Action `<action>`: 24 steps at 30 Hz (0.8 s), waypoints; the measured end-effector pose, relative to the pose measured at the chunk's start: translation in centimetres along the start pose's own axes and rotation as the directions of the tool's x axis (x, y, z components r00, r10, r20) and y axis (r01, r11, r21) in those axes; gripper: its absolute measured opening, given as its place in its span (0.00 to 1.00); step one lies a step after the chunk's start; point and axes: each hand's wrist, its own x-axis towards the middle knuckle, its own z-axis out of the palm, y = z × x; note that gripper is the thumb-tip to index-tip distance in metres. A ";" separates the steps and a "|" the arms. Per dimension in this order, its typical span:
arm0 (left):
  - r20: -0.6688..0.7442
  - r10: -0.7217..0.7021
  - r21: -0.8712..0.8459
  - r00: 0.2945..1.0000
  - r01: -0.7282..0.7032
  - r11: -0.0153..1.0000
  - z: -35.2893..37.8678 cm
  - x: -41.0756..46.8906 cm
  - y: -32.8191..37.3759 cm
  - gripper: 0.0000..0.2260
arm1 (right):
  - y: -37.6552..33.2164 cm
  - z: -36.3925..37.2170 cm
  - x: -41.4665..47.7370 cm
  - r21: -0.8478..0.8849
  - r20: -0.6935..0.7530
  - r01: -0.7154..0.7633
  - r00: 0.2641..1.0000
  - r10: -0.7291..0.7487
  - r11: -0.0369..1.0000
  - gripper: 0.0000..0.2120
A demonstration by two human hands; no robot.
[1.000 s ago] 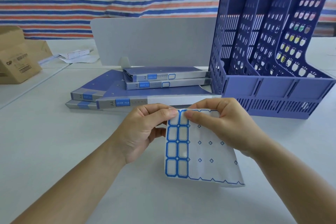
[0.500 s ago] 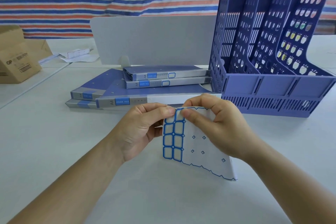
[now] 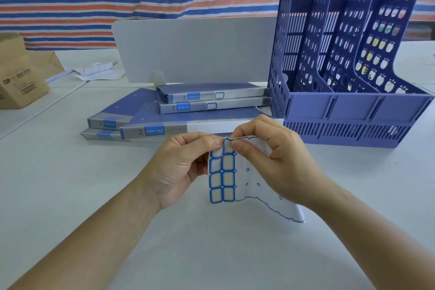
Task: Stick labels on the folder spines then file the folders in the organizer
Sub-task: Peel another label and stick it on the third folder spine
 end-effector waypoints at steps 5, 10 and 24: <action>0.024 -0.077 -0.047 0.997 0.078 0.996 -0.1 0.1 0.1 0.11 | 0.2 0.1 0.0 0.079 0.005 -0.047 0.999 0.047 0.996 0.03; 0.078 -0.182 -0.203 0.980 0.195 0.960 0.0 -0.1 0.5 0.13 | 0.4 -0.3 0.0 -0.011 -0.083 0.028 0.996 -0.028 1.000 0.12; 0.068 -0.243 -0.241 0.968 0.252 0.937 0.3 -0.2 0.7 0.10 | 1.1 -1.4 0.1 -0.304 0.012 0.275 0.959 -0.285 0.912 0.11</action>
